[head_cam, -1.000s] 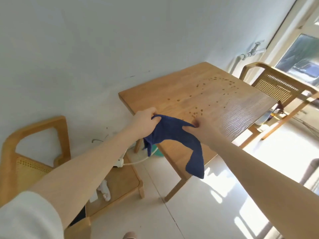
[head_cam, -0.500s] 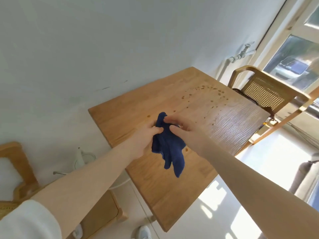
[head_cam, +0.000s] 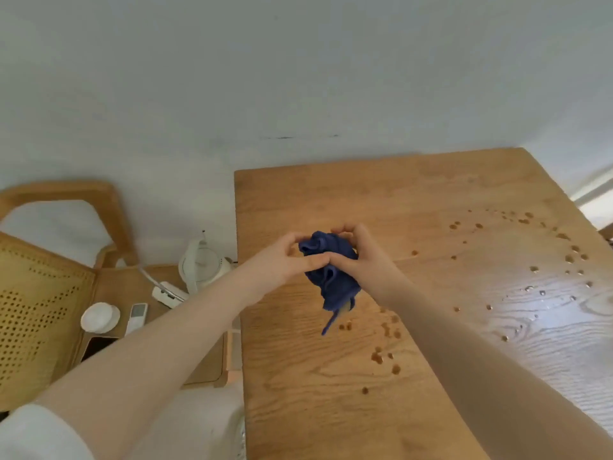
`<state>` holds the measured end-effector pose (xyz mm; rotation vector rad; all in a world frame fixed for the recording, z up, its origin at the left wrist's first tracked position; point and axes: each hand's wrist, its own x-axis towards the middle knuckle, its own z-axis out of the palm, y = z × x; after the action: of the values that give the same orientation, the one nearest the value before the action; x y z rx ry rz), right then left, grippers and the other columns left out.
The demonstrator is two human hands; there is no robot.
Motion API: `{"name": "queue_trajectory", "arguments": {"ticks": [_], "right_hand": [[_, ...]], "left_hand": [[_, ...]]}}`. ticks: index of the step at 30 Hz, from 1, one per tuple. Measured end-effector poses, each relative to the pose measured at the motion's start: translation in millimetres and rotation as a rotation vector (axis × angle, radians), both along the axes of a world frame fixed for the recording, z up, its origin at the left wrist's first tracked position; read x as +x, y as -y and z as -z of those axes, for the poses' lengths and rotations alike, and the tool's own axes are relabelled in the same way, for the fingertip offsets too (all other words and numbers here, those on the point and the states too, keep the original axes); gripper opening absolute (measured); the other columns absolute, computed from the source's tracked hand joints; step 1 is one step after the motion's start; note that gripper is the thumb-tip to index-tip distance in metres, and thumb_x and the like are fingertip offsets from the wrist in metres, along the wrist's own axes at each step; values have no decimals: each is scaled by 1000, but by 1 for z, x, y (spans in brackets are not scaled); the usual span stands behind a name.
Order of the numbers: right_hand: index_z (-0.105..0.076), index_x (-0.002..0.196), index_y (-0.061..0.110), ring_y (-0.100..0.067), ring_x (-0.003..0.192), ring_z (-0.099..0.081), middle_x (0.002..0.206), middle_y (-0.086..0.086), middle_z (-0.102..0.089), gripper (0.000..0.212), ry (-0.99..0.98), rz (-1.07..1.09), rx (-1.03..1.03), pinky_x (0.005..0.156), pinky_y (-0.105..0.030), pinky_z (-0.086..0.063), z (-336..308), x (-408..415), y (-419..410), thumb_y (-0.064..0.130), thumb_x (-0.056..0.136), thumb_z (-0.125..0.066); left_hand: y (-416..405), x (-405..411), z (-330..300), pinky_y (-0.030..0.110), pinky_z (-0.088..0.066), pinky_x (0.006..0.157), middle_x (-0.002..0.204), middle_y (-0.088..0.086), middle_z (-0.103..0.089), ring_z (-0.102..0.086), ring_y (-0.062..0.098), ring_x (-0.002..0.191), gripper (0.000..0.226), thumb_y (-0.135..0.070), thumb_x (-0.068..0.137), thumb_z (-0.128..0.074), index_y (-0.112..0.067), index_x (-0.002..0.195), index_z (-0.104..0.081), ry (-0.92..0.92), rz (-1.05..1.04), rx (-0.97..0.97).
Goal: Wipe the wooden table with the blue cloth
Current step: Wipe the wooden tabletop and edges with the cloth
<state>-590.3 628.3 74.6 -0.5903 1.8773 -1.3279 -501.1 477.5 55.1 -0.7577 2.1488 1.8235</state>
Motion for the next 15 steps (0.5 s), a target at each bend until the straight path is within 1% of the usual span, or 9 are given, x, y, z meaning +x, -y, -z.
{"name": "queue_trajectory", "arguments": {"ticks": [2, 4, 5, 7, 9, 11, 13, 14, 15], "right_hand": [[-50, 106, 20, -22, 95, -64, 106, 0, -61, 22, 216, -55, -48, 80, -35, -55, 10, -13, 12, 25, 87, -60], [-51, 108, 19, -26, 97, -64, 110, -7, -63, 21, 324, -75, -69, 83, -42, -54, 18, -20, 22, 24, 88, -59], [-51, 111, 21, -26, 97, -64, 112, -7, -63, 24, 339, -119, -66, 82, -42, -54, 23, -26, 28, 22, 89, -59], [-46, 116, 31, -17, 97, -65, 117, 2, -59, 34, 290, -244, -66, 78, -35, -55, 31, -36, 38, 19, 88, -61], [-44, 116, 39, -9, 101, -61, 124, 10, -51, 42, 109, -309, -77, 77, -27, -54, 39, -44, 51, 14, 87, -62], [-45, 120, 37, -16, 114, -52, 130, 4, -44, 41, -196, -306, -23, 86, -29, -47, 52, -52, 71, 16, 88, -57], [-34, 136, 32, -29, 135, -22, 148, -5, -22, 48, -665, -390, 244, 107, -41, -25, 67, -61, 93, 28, 91, -52], [-24, 143, 29, -30, 141, -4, 155, -6, -5, 56, -851, -448, 361, 112, -47, -9, 75, -64, 102, 37, 92, -47], [-14, 146, 26, -27, 142, 9, 156, -4, 6, 62, -963, -504, 427, 112, -50, 2, 82, -65, 108, 44, 93, -41]], "left_hand": [[0, -7, -6, 46, -48, 96, 113, 5, -63, -61, 25, 108, 32, -42, 73, -74, -30, 97, -56, -16, -134, 83], [5, -8, -3, 44, -50, 93, 113, 7, -64, -63, 25, 104, 27, -35, 78, -71, -27, 98, -56, -36, -199, 97], [10, -8, 0, 42, -51, 91, 113, 7, -64, -63, 23, 103, 26, -33, 80, -71, -25, 100, -57, -32, -260, 96], [21, -11, 12, 39, -51, 90, 113, 8, -65, -63, 21, 101, 25, -27, 84, -67, -21, 106, -57, 4, -384, 86], [30, -14, 21, 38, -50, 91, 114, 9, -64, -63, 21, 101, 25, -22, 87, -63, -19, 111, -54, 10, -489, 78], [40, -17, 31, 41, -49, 94, 120, 9, -61, -62, 21, 102, 27, -17, 90, -58, -21, 116, -50, -12, -571, 52], [49, -15, 42, 33, -40, 102, 132, 3, -52, -54, 18, 116, 41, -18, 91, -56, -21, 130, -43, 13, -584, -110], [53, -11, 48, 27, -34, 104, 138, 2, -46, -46, 16, 125, 51, -21, 90, -57, -18, 136, -38, 51, -526, -254], [56, -5, 53, 25, -28, 105, 145, 2, -38, -38, 16, 132, 62, -25, 88, -61, -16, 142, -32, 97, -429, -388]]}}
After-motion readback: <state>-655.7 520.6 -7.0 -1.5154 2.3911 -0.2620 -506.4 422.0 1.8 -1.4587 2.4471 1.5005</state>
